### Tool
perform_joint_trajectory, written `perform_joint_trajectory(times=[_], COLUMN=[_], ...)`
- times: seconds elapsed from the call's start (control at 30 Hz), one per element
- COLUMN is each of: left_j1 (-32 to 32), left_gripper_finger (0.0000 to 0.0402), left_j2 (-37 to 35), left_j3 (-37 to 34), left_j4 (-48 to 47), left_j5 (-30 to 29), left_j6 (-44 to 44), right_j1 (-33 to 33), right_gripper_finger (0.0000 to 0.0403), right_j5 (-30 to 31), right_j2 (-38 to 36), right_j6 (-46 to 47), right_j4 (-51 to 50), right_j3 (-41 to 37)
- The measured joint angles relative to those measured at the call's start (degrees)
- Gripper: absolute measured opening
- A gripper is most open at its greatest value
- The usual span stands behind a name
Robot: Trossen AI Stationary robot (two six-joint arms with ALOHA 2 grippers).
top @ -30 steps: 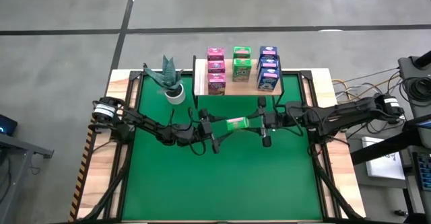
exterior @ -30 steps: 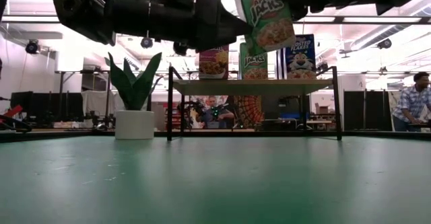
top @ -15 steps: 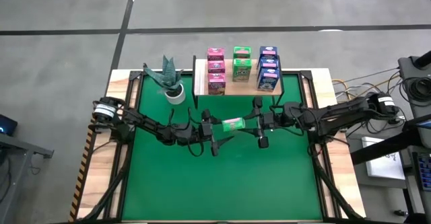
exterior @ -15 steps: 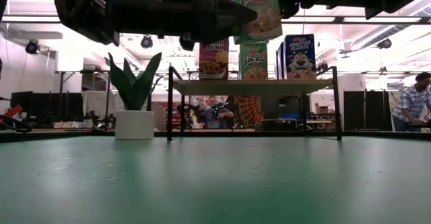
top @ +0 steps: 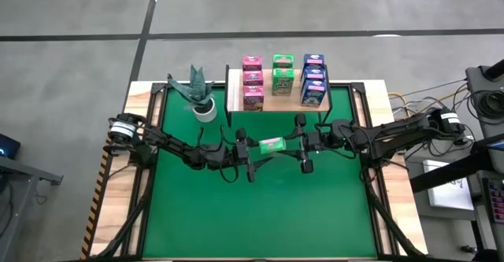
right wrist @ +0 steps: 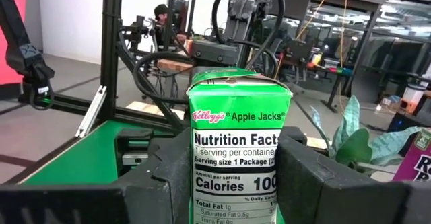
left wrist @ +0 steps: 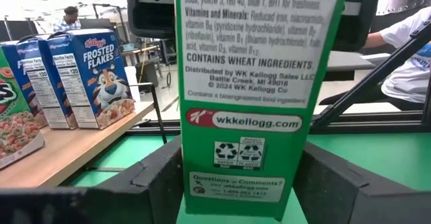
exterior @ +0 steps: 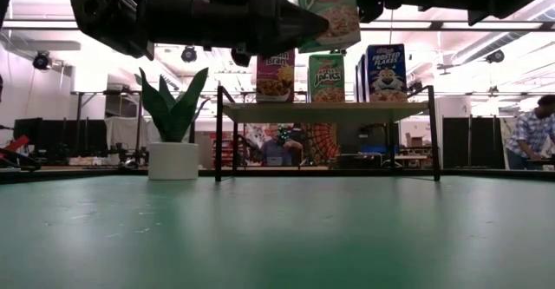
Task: Stack cereal on shelf
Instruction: Put the green cereal box aligned with the other green cereal boxes on the shelf
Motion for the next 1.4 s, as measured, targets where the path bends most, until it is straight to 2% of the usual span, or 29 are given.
perform_joint_trajectory(times=[0.37,0.6,0.87,0.97,1.13,1.3,1.4], left_j1=[-0.2,-0.2,-0.2,-0.2,-0.3,-0.3,-0.3], left_gripper_finger=[0.0186,0.0183,0.0183,0.0183,0.0183,0.0183,0.0183], left_j2=[0.1,0.1,0.1,0.1,0.1,0.1,0.1], left_j3=[0.0,0.0,0.0,0.0,0.0,0.0,0.0], left_j4=[-0.8,-1.3,-2.7,-5.4,-13.5,-18.3,-18.7], left_j5=[-0.1,-0.4,-0.3,-0.8,-3.7,-4.6,-4.7], left_j6=[-0.4,-0.7,-0.6,-0.5,-0.6,-2.9,-3.9], right_j1=[0.0,0.0,-0.1,-0.1,0.0,0.0,0.0], right_gripper_finger=[0.0159,0.017,0.0233,0.0261,0.0289,0.029,0.0284], right_j5=[0.3,2.0,2.2,2.3,5.3,6.0,6.7], right_j2=[-0.4,-0.9,-1.6,-2.3,-2.6,1.0,5.2], right_j6=[2.9,4.3,6.5,6.1,6.5,7.3,7.4], right_j4=[-1.4,-2.6,-11.9,-20.3,-44.2,-66.6,-76.7], right_j3=[0.0,0.0,3.4,6.8,18.4,32.0,39.6])
